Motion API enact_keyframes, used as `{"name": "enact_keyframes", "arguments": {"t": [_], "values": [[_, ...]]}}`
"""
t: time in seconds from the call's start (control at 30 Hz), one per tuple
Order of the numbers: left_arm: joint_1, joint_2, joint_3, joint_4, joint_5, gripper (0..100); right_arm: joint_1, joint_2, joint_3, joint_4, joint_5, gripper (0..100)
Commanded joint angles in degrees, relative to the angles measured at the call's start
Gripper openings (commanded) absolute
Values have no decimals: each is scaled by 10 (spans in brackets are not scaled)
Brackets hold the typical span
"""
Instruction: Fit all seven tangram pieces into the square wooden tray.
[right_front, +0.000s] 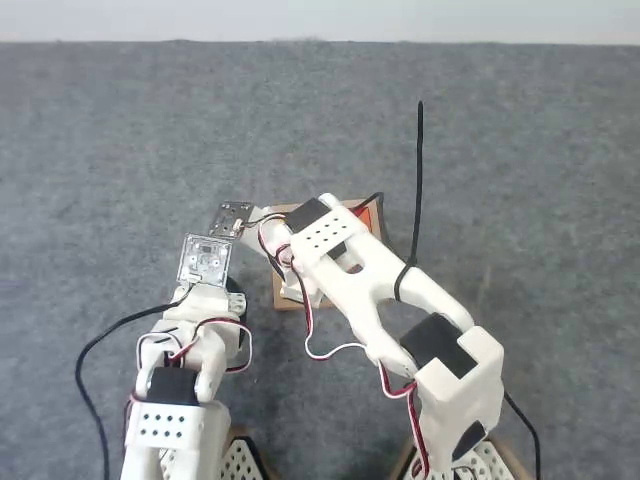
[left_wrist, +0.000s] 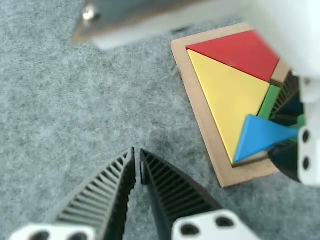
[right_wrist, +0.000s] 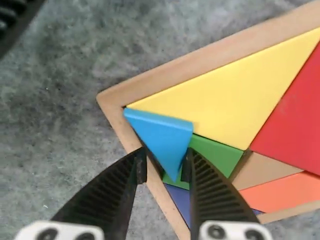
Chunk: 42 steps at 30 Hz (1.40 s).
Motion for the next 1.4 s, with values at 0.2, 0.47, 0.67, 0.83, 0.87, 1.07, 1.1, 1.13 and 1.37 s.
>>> {"name": "enact_keyframes", "arguments": {"t": [0.2,0.47,0.67,0.83,0.87,1.07,1.1,1.13,1.37], "values": [[-3,-7,-5,3,4,15,-3,-35,-2,17,-9,117],[-3,-7,-5,3,4,15,0,-35,0,18,-10,206],[-3,-7,-5,3,4,15,-3,-37,9,19,-9,199],[-3,-7,-5,3,4,15,12,-94,33,16,-13,199],[-3,-7,-5,3,4,15,15,-112,43,15,-13,199],[-3,-7,-5,3,4,15,66,-225,127,-29,-37,197],[-3,-7,-5,3,4,15,73,-242,145,-41,-43,197],[-3,-7,-5,3,4,15,81,-260,163,-52,-45,195],[-3,-7,-5,3,4,15,104,-347,282,-144,-64,32]]}}
